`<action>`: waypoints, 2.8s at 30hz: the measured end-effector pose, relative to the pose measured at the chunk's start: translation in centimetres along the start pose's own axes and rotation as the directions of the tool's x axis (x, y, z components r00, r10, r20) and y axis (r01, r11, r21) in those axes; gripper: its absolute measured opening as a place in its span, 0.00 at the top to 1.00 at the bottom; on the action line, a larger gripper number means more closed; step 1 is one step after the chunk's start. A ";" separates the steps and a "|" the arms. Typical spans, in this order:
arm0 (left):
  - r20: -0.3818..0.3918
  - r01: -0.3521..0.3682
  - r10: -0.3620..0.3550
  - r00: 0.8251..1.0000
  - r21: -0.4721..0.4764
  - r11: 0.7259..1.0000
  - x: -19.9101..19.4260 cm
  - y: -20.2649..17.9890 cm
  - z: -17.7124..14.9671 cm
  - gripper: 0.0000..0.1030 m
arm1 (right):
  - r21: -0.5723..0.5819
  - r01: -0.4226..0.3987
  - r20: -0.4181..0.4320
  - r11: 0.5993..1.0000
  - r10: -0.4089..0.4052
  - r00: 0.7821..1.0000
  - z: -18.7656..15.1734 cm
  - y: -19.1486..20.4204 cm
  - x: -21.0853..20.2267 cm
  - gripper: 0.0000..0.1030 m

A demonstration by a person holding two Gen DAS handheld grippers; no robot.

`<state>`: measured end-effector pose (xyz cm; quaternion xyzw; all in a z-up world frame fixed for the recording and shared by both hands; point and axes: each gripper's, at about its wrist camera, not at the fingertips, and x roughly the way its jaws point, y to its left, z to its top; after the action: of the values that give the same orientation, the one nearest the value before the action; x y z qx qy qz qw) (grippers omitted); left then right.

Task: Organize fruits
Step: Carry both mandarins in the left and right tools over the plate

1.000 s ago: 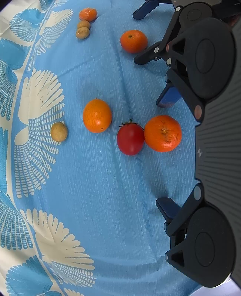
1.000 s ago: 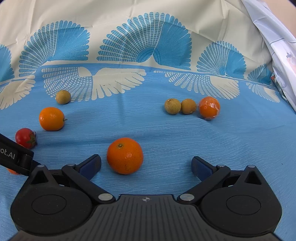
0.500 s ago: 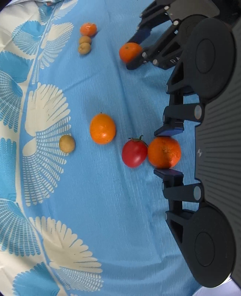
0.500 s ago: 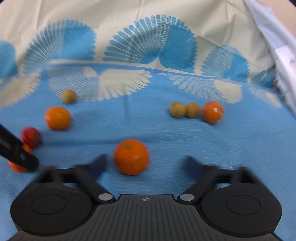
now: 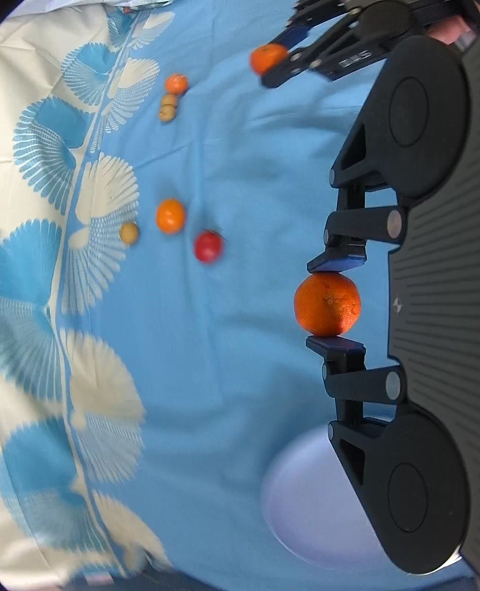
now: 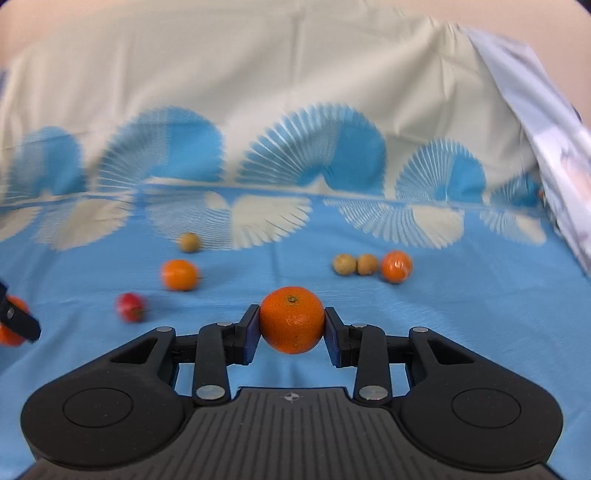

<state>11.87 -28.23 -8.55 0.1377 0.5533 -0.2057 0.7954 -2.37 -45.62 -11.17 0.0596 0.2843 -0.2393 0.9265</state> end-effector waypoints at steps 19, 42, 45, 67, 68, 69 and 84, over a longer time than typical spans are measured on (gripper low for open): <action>0.063 -0.047 0.058 0.996 -0.173 0.984 -18.2 14.0 -20.4 0.61 | -0.081 -0.501 -0.090 0.862 0.494 0.865 -1.4 16.9 -27.1 0.64; 0.098 -0.003 0.031 0.995 -0.274 0.962 -19.3 19.4 -25.1 0.61 | -0.165 -0.532 -0.182 0.831 0.504 0.844 -2.8 22.0 -31.9 0.64; 0.094 0.001 0.027 0.995 -0.279 0.960 -19.1 19.6 -24.9 0.61 | -0.170 -0.528 -0.185 0.832 0.499 0.847 -2.8 22.1 -31.8 0.64; 0.132 -0.007 0.053 0.990 -0.329 0.944 -15.6 22.0 -16.6 0.61 | -0.168 -0.482 -0.172 0.860 0.455 0.873 -0.5 24.4 -25.1 0.64; 0.128 -0.011 0.056 0.990 -0.329 0.944 -15.0 22.1 -16.0 0.61 | -0.166 -0.480 -0.174 0.861 0.454 0.874 -0.4 24.6 -24.3 0.64; 0.125 -0.013 0.057 0.991 -0.328 0.945 -14.4 22.1 -15.4 0.61 | -0.163 -0.478 -0.177 0.863 0.451 0.875 -0.3 24.9 -23.5 0.64; 0.033 -0.081 0.095 0.995 -0.310 0.947 -4.0 23.1 -8.6 0.61 | -0.169 -0.480 -0.238 0.861 0.436 0.868 0.7 28.8 -12.0 0.64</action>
<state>14.62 -3.37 -7.99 0.0314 0.5528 -0.0843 0.8284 3.07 -15.57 -4.72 0.0444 0.3747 0.0290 0.9256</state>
